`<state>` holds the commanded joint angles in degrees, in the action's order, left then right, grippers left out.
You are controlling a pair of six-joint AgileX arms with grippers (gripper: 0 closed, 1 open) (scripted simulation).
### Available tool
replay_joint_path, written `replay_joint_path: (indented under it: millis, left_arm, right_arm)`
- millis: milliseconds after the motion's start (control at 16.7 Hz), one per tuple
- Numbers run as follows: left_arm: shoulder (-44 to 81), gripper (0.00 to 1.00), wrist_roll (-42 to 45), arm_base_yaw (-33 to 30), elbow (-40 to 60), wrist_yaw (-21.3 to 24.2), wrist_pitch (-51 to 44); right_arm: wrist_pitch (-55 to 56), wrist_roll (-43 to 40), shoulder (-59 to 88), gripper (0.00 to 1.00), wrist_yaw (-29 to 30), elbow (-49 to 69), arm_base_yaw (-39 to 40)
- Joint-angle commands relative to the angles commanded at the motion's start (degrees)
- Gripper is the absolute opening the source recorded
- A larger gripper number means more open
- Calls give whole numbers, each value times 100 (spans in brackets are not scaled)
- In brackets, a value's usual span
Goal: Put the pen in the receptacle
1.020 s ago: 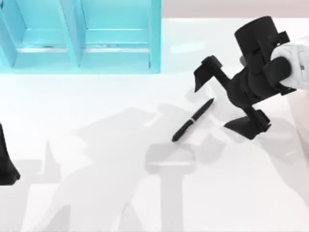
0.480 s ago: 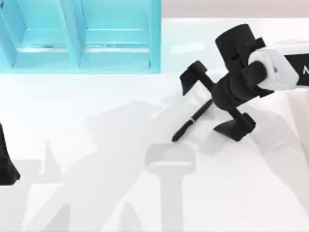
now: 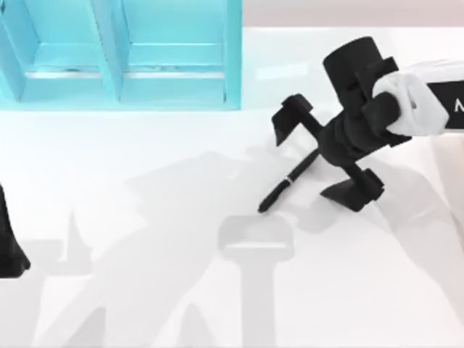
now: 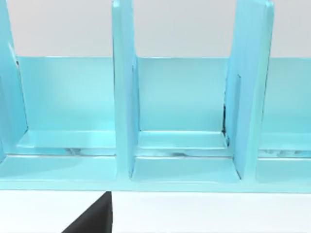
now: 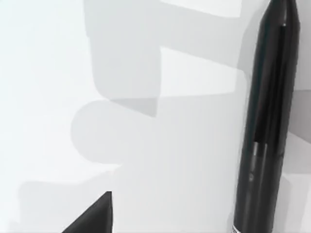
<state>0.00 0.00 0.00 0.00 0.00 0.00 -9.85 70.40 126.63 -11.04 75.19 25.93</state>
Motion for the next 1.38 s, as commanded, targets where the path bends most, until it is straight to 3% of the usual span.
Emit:
replay_joint_path:
  millis: [540,1020,1080,1380]
  left_arm:
    - [0,100,0,0,0,0,0]
    - [0,100,0,0,0,0,0]
    - [0,100,0,0,0,0,0]
    - [0,100,0,0,0,0,0]
  right_arm:
    - [0,0,0,2,0,0,0]
    - [0,0,0,0,0,0,0]
    - [-581,-201,-507,0,74,-6,-92]
    - [-1222,-196,-709,0,80,353,-85]
